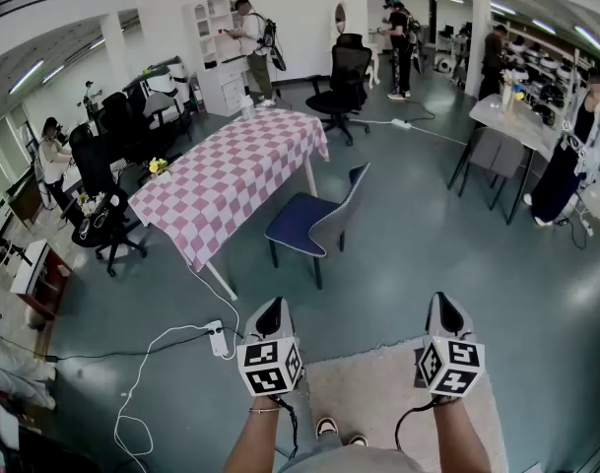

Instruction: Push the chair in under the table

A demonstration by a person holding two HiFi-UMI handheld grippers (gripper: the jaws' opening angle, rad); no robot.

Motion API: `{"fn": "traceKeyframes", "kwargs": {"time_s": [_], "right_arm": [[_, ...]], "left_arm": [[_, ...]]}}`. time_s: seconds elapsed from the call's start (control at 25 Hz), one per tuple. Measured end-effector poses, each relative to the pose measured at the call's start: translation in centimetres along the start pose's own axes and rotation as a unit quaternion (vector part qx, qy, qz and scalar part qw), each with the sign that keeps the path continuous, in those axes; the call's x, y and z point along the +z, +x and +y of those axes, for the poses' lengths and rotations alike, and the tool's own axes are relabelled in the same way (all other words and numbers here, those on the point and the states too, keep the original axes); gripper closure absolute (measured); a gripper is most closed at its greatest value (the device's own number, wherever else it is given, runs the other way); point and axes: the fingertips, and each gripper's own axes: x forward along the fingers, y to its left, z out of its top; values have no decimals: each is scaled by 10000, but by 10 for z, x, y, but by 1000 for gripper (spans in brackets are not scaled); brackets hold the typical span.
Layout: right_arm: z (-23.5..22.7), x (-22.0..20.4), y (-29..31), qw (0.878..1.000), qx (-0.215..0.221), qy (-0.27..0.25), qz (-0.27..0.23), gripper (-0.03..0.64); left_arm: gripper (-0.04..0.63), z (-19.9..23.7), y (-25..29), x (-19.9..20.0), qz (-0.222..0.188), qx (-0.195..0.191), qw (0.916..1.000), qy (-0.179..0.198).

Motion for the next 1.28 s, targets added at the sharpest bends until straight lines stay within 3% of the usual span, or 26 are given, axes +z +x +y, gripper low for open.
{"fn": "traceKeyframes", "kwargs": {"time_s": [0.96, 1.0, 1.04, 1.28], "right_arm": [[8, -9, 20, 9998, 71, 187, 40, 601], [9, -9, 20, 9998, 82, 177, 60, 600], [10, -10, 21, 9998, 90, 167, 78, 597], [13, -10, 26, 9994, 173, 271, 91, 508]], "left_arm": [[594, 5, 18, 4, -4, 41, 10000, -13], [584, 3, 19, 5, -13, 9, 10000, -20], [521, 2, 20, 5, -13, -40, 10000, -39], [501, -2, 27, 3, 34, -178, 9998, -39]]}}
